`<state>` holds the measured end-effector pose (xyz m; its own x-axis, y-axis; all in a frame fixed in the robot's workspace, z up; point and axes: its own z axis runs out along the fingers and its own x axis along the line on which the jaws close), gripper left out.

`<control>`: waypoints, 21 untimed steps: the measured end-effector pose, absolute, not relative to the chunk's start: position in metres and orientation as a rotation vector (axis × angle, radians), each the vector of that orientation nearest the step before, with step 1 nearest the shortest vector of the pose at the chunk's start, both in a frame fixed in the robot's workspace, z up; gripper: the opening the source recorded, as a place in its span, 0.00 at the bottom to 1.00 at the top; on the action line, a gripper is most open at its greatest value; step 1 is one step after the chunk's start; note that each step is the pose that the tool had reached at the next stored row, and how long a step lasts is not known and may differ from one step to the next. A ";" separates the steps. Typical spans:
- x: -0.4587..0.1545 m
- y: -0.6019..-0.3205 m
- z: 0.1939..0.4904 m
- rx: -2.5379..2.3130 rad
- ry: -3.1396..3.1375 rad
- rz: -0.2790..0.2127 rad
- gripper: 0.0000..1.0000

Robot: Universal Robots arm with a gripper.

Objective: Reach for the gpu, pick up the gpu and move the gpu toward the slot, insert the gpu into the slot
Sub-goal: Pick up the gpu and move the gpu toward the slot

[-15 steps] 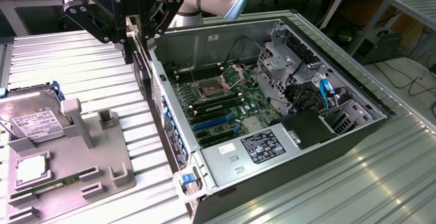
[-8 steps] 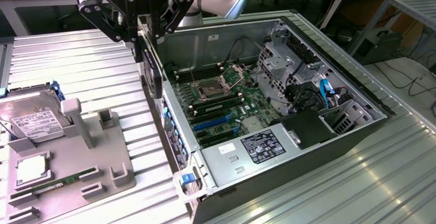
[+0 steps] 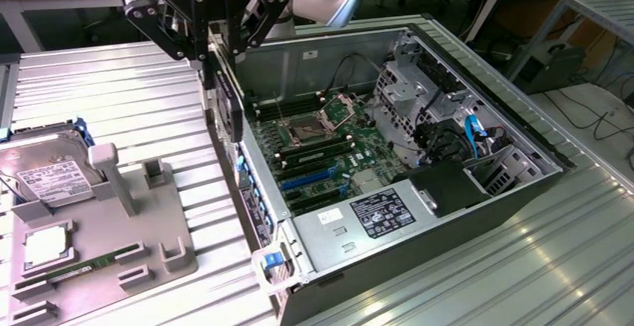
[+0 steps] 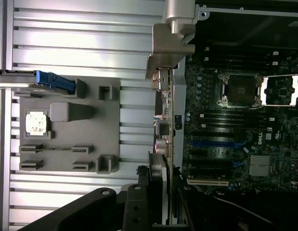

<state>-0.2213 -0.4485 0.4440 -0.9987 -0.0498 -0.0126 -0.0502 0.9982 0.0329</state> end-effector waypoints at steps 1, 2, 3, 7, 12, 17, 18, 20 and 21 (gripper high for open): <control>-0.220 -0.449 0.444 -0.078 3.128 0.052 0.28; -0.219 -0.449 0.444 -0.078 3.128 0.052 0.28; -0.218 -0.449 0.444 -0.078 3.128 0.052 0.28; -0.213 -0.449 0.444 -0.078 3.128 0.052 0.28; -0.207 -0.449 0.444 -0.078 3.128 0.052 0.28; -0.202 -0.449 0.444 -0.074 3.128 0.052 0.28; -0.201 -0.449 0.444 -0.068 3.129 0.052 0.28; -0.199 -0.449 0.444 -0.054 3.129 0.052 0.28; -0.199 -0.449 0.444 -0.046 3.129 0.052 0.28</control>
<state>-0.1985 -0.4486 0.4437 -0.9995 -0.0290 -0.0126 -0.0294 0.9990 0.0329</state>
